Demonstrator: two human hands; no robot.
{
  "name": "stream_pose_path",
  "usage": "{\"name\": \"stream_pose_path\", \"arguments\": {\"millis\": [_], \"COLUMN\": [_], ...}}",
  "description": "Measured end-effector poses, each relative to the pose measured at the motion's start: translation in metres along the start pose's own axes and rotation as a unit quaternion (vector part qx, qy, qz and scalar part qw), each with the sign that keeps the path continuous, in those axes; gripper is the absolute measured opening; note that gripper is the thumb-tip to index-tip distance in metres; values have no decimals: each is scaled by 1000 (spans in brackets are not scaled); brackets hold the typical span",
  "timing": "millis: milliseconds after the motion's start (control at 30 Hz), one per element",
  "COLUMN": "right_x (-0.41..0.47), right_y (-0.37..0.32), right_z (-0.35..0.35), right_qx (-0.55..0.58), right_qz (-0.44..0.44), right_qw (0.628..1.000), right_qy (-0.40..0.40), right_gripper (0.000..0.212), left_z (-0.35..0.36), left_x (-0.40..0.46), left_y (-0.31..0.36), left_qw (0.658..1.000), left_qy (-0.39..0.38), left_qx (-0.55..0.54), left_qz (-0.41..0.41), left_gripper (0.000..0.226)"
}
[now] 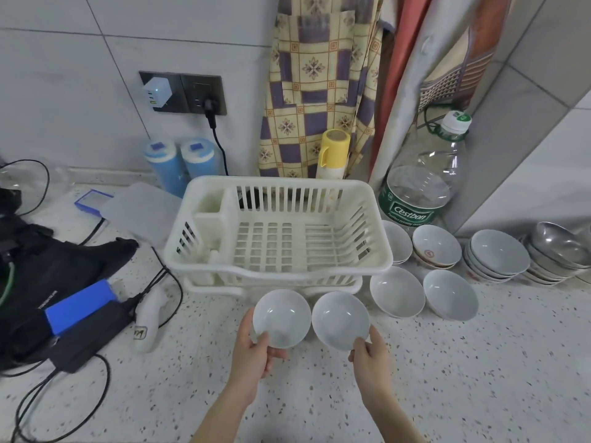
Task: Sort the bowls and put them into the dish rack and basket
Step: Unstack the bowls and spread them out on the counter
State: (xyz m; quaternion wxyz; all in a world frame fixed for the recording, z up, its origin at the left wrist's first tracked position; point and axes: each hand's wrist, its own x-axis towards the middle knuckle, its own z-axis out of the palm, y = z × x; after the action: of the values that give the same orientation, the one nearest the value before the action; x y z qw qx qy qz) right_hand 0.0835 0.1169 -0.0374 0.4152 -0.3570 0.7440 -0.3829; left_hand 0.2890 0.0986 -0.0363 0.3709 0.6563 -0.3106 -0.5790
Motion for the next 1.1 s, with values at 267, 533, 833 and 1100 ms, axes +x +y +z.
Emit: {"name": "stream_pose_path", "arguments": {"millis": [267,533,833,1100], "right_x": [6,9,10,12], "right_y": [5,4,4,6], "right_z": [2,2,-3,-2], "right_qx": [14,-2,3,10], "right_qz": [17,35,35,33], "right_qw": [1000,999,999,999], "right_qy": [-2,1,1,8], "right_gripper": [47,46,43,38], "left_z": [-1,-1,0,2], "left_x": [3,10,9,8], "left_y": [-2,-5,-5,-3], "left_qw": [1000,999,999,999], "left_qy": [-12,-17,-13,-8], "left_qx": [17,30,33,30], "left_qz": [-7,-30,-40,-43], "left_gripper": [49,50,51,50]}}
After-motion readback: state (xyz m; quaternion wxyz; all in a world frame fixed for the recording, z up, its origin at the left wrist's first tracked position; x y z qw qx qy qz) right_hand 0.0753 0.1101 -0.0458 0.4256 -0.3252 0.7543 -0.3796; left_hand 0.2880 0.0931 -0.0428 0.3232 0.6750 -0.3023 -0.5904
